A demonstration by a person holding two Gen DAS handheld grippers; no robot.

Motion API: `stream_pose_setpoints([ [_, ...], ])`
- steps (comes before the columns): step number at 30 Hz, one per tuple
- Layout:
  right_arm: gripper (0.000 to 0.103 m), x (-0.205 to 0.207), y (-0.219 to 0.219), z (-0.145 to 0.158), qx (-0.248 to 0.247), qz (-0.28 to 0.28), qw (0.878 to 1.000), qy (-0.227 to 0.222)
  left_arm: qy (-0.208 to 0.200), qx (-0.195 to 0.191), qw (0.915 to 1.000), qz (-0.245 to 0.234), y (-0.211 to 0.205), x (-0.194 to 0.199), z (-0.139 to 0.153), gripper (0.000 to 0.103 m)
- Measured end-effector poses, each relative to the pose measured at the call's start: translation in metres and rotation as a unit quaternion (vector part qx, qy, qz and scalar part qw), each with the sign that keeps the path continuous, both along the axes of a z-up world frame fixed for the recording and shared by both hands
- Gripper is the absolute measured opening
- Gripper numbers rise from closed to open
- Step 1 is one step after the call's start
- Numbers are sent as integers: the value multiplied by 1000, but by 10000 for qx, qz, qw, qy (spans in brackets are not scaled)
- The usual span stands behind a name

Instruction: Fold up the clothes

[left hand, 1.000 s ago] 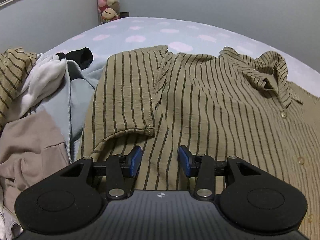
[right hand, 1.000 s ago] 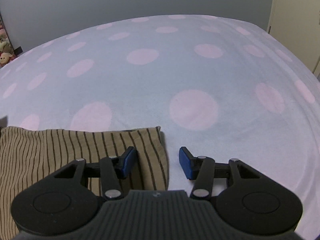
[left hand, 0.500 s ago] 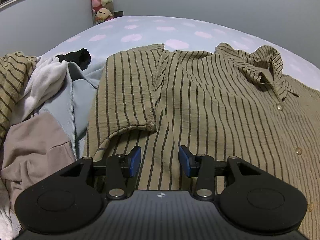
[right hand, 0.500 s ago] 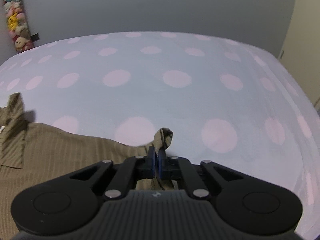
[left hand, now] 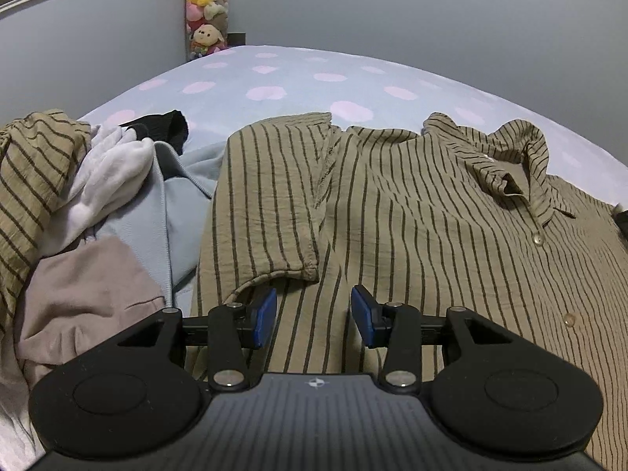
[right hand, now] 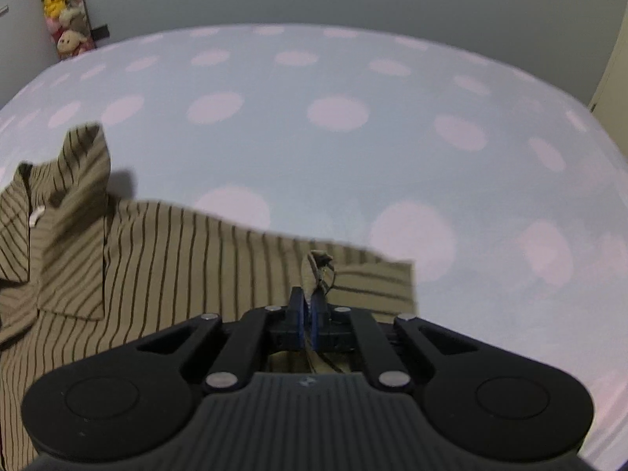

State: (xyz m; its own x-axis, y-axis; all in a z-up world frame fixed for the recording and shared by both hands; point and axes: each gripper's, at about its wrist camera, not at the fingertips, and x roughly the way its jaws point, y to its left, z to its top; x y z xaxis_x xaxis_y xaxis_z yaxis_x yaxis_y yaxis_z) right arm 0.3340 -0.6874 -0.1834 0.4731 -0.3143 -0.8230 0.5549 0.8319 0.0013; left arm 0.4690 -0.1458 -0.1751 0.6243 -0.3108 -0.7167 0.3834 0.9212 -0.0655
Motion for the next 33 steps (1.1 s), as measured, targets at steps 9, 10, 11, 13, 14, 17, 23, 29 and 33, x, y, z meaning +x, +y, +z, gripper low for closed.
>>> stream_pose_setpoints([
  [9, 44, -34, 9, 38, -1, 208, 9997, -161, 35, -184, 9998, -87, 4, 2, 1, 42],
  [10, 46, -45, 8, 45, -20, 117, 9998, -166, 35, -222, 9997, -79, 6, 2, 2, 42],
  [11, 50, -58, 7, 50, -13, 49, 9998, -173, 35, -260, 9996, -72, 8, 2, 3, 42],
  [13, 54, -86, 7, 55, -3, -59, 9999, -155, 32, -338, 9994, -63, 11, 1, 7, 42],
  [14, 54, -99, 8, 56, 18, -126, 9998, -143, 21, -381, 9993, -61, 13, 0, 9, 42],
  [17, 54, -140, 13, 50, 226, -310, 9992, -143, -19, -435, 9990, -40, 15, -3, 15, 43],
  [23, 58, -196, 23, 16, 874, -717, 9924, -476, -201, -396, 9989, -174, 9, -10, 27, 45],
  [29, 45, -186, 56, 20, 849, -43, 9934, -769, -190, -312, 9989, -277, 1, -11, 24, 46],
  [33, 45, -178, 78, 26, 707, 480, 9944, -629, -107, -332, 9989, -310, 0, -10, 20, 46],
])
